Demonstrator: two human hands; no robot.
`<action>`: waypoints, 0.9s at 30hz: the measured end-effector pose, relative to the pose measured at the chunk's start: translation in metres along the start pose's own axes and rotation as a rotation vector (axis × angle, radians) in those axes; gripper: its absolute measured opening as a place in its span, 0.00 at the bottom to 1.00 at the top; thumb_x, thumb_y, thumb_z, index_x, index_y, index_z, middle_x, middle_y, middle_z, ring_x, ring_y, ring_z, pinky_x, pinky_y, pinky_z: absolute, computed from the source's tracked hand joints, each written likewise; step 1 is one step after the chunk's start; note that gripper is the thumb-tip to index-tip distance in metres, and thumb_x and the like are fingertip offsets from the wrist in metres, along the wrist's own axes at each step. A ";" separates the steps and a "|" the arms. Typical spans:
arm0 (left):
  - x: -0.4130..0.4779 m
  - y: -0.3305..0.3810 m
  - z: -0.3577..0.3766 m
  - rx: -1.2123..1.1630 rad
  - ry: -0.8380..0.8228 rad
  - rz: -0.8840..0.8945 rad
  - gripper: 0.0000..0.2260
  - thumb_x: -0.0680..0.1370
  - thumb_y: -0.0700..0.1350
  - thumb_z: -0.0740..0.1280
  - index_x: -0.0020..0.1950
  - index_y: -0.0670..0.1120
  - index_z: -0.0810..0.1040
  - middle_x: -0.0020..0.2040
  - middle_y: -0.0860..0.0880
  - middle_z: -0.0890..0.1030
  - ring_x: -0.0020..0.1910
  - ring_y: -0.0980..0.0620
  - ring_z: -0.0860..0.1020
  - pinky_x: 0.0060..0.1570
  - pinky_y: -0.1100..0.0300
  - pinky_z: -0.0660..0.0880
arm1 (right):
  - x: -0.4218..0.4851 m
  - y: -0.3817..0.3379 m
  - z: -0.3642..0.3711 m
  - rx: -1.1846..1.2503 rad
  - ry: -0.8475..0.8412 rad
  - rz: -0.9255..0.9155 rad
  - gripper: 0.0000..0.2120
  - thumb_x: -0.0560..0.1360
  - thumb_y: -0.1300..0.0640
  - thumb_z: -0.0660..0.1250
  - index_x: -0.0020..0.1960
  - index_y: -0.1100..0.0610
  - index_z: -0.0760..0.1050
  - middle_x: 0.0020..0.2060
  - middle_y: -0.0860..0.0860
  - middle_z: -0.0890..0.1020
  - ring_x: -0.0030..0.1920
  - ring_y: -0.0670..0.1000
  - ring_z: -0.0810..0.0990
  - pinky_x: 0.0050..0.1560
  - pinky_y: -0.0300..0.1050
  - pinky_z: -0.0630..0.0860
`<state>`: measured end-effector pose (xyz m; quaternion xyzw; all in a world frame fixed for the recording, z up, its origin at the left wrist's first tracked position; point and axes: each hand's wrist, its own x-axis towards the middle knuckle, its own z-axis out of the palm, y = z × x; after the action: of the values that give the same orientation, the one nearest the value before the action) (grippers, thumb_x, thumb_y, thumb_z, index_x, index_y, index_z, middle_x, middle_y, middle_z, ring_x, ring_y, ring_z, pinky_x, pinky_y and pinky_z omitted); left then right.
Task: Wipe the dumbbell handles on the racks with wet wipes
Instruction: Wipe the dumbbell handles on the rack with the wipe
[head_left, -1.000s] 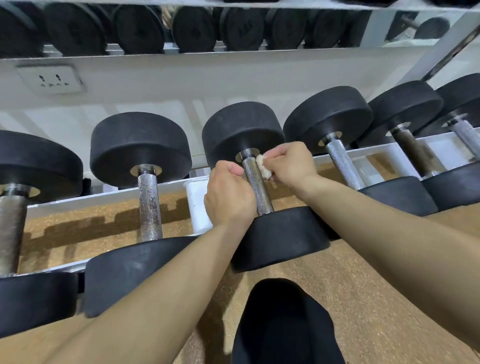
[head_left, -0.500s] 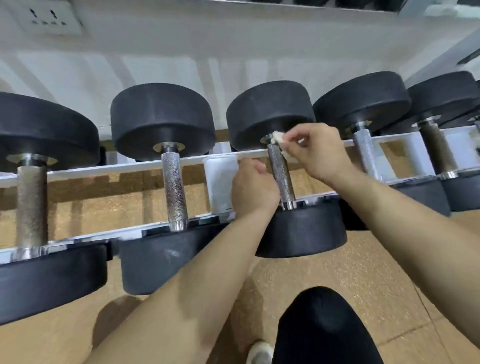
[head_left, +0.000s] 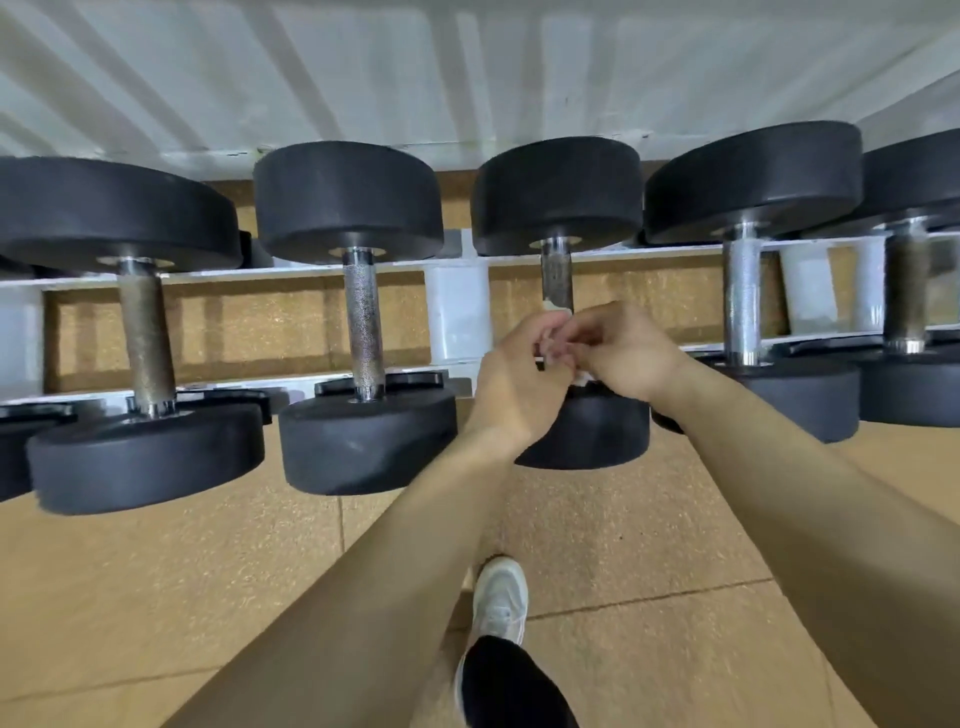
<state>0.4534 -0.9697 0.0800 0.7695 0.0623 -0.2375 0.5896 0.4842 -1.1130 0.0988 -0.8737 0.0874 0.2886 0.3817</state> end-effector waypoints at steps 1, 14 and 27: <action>0.003 0.003 -0.002 -0.009 -0.028 -0.015 0.17 0.80 0.42 0.69 0.70 0.50 0.76 0.61 0.55 0.80 0.60 0.56 0.78 0.62 0.59 0.75 | -0.007 0.000 0.000 0.152 0.042 0.009 0.07 0.78 0.68 0.68 0.49 0.61 0.85 0.44 0.56 0.86 0.46 0.50 0.84 0.47 0.38 0.80; 0.079 0.006 0.022 -0.343 0.498 -0.369 0.08 0.81 0.52 0.68 0.52 0.50 0.72 0.49 0.51 0.80 0.50 0.49 0.79 0.56 0.58 0.75 | -0.011 -0.009 0.041 0.210 0.744 0.182 0.09 0.78 0.62 0.60 0.47 0.51 0.75 0.47 0.47 0.80 0.45 0.49 0.77 0.45 0.46 0.73; 0.058 -0.009 0.001 0.343 -0.131 -0.389 0.12 0.81 0.35 0.58 0.39 0.44 0.73 0.47 0.42 0.79 0.54 0.41 0.78 0.48 0.58 0.71 | -0.008 -0.014 0.043 0.143 0.702 0.308 0.09 0.77 0.61 0.59 0.45 0.51 0.76 0.45 0.49 0.81 0.46 0.56 0.78 0.48 0.53 0.76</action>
<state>0.5003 -0.9782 0.0464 0.8145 0.1295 -0.4029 0.3968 0.4644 -1.0725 0.0887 -0.8673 0.3625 0.0194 0.3407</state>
